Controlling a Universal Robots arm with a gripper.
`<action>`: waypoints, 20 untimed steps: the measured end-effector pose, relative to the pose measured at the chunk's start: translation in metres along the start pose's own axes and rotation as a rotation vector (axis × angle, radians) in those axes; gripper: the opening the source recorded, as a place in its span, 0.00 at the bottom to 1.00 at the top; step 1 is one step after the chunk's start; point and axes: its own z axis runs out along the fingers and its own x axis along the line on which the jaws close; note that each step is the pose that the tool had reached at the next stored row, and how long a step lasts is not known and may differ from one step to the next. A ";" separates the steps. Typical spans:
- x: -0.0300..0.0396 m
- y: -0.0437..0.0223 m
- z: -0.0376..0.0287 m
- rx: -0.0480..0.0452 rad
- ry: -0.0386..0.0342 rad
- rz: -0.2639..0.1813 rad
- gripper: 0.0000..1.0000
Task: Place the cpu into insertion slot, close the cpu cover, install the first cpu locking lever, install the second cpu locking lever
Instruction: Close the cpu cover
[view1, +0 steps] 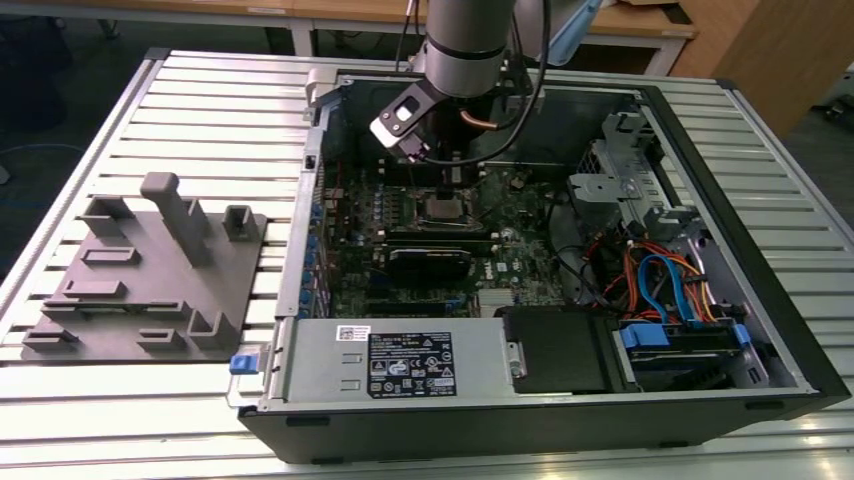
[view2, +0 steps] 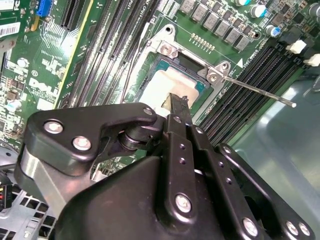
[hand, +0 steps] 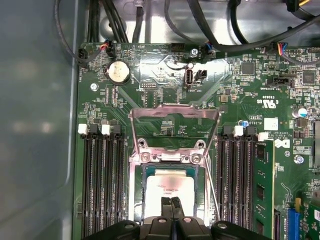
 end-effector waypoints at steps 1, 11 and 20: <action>0.0000 0.0000 0.0000 0.0001 0.0001 -0.007 0.10; 0.0000 0.0000 0.0000 0.0004 0.0004 -0.021 0.10; 0.0001 0.0001 -0.0066 0.0004 0.0004 -0.021 0.10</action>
